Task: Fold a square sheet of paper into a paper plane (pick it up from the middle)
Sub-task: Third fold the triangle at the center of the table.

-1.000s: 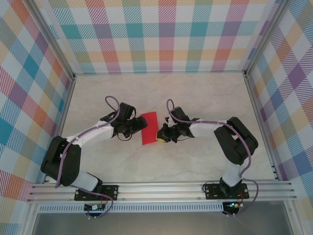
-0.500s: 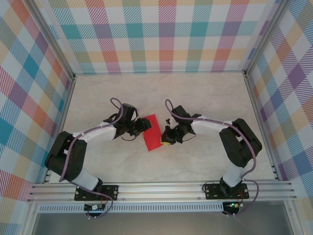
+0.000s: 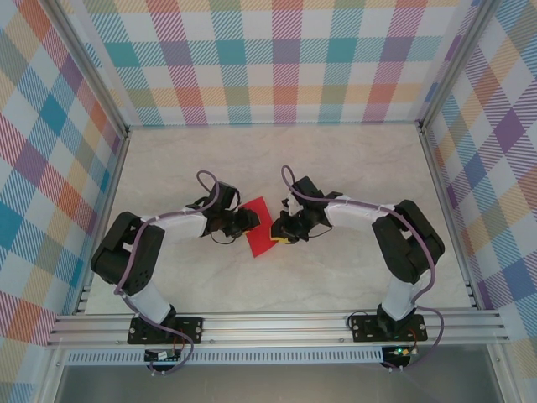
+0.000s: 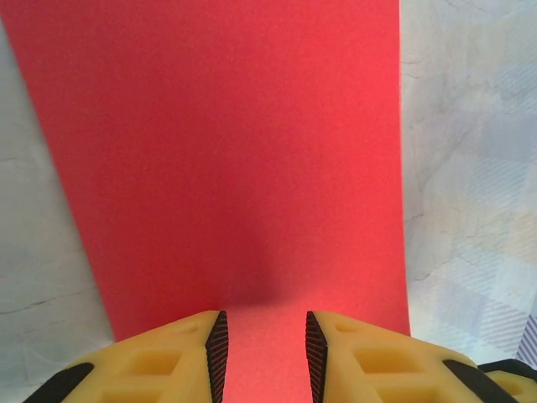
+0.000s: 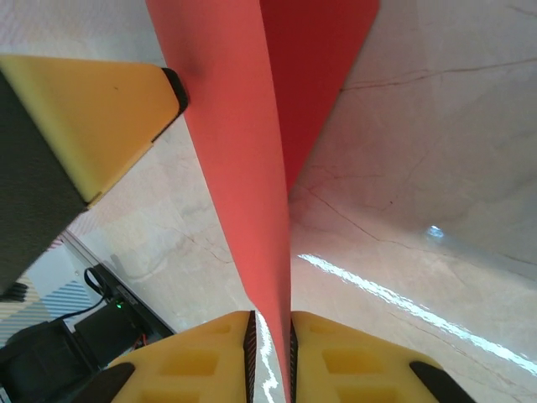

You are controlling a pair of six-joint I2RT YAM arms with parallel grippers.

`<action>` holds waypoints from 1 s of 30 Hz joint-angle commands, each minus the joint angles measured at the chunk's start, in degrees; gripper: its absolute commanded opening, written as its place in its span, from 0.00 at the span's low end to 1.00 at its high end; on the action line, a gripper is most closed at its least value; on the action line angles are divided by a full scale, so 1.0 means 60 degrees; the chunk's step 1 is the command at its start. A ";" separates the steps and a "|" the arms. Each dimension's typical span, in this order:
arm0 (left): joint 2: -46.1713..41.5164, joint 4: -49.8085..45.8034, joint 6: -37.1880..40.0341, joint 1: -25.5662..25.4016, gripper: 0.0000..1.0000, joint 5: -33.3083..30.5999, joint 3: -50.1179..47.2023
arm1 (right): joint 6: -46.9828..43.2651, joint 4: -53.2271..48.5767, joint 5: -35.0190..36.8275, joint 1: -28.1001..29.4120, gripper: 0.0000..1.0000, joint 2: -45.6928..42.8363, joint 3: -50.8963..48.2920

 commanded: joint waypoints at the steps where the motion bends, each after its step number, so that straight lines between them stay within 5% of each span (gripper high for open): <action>1: 0.0177 -0.0077 0.0196 0.0129 0.33 -0.0089 -0.0074 | 0.0601 0.0726 -0.0048 -0.0057 0.19 0.0041 -0.0255; 8: 0.0329 -0.0022 0.0223 0.0130 0.33 -0.0064 -0.0049 | 0.1058 0.0931 0.0355 -0.0057 0.19 -0.0175 -0.0639; 17: -0.0009 0.0079 0.0265 0.0143 0.35 0.0010 0.0018 | 0.1019 0.0109 0.0799 -0.0052 0.02 -0.0135 -0.0602; 26: 0.0135 -0.0279 0.0741 0.0231 0.32 -0.0611 0.0164 | 0.0841 -0.0014 0.0610 -0.0040 0.03 0.0037 -0.0429; 30: 0.0386 -0.0394 0.0786 0.0232 0.28 -0.0770 0.0216 | 0.0960 0.0233 0.0616 -0.0042 0.13 -0.0056 -0.0458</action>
